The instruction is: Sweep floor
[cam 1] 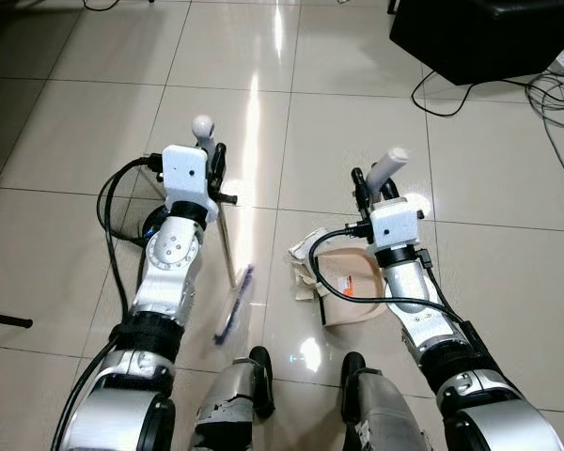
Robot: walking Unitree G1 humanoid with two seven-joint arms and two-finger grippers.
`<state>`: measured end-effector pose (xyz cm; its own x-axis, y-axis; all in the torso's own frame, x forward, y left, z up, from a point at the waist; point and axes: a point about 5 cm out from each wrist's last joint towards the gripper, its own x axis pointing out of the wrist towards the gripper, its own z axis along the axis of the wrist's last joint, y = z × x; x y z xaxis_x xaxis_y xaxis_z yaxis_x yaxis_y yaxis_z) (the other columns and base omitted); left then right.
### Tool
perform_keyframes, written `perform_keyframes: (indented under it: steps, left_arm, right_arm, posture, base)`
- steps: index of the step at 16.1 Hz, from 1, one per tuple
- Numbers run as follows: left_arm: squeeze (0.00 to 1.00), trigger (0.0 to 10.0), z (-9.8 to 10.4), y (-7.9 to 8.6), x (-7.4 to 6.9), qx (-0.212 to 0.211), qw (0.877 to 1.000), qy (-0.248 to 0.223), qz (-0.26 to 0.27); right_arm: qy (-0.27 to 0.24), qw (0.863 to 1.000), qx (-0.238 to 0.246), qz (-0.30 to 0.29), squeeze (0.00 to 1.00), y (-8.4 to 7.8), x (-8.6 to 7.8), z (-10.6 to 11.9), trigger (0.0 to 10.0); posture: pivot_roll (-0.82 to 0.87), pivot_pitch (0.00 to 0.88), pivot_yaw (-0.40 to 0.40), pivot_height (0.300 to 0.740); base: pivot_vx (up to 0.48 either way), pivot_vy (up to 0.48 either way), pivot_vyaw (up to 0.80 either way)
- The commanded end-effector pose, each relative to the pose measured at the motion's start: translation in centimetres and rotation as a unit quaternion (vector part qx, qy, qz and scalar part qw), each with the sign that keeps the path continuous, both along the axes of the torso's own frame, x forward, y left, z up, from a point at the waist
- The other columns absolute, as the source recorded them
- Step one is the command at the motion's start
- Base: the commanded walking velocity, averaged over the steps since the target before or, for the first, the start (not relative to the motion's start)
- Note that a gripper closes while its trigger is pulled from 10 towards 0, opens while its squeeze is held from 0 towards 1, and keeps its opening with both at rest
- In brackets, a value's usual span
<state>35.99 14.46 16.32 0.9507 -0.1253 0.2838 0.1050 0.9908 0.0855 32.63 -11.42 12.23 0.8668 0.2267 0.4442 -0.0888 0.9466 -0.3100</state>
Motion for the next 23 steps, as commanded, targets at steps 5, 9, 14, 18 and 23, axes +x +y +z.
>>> perform_keyframes:
  steps: [5,9,14,18,23]
  left_arm:
    - [0.00,10.0,1.0,-1.0,0.6,-0.061,0.998,-0.018,0.004]
    - [0.00,10.0,1.2,-1.7,0.7,-0.114,0.993,-0.008,-0.010]
    - [0.00,10.0,3.3,-2.3,0.2,-0.161,0.985,-0.018,-0.064]
    - [0.00,10.0,5.3,-2.9,-0.5,-0.108,0.983,-0.044,-0.141]
    - [0.00,10.0,8.4,-1.0,-0.2,-0.002,0.980,-0.094,-0.173]
  right_arm:
    - [-0.002,0.999,0.030,0.042,0.00,2.7,-1.4,-0.8,10.0]
    - [0.002,0.998,0.047,0.037,0.00,3.0,-2.1,-1.3,10.0]
    - [0.005,0.998,0.057,0.022,0.00,2.3,-2.2,-1.4,10.0]
    - [0.008,0.998,0.059,0.019,0.00,2.4,-2.3,-1.4,10.0]
    - [-0.010,0.996,0.089,0.003,0.00,1.3,-2.0,-0.4,10.0]
  posture:
    - [0.16,0.335,0.076,0.740]
    - [0.17,0.349,0.080,0.740]
    - [0.19,0.351,0.083,0.740]
    - [0.19,0.342,0.080,0.740]
    - [0.18,0.318,0.076,0.740]
  base:
    - [0.000,0.000,0.00]
    - [0.000,0.000,0.00]
    - [0.000,0.000,0.00]
    - [0.000,0.000,0.00]
    - [0.000,0.000,0.00]
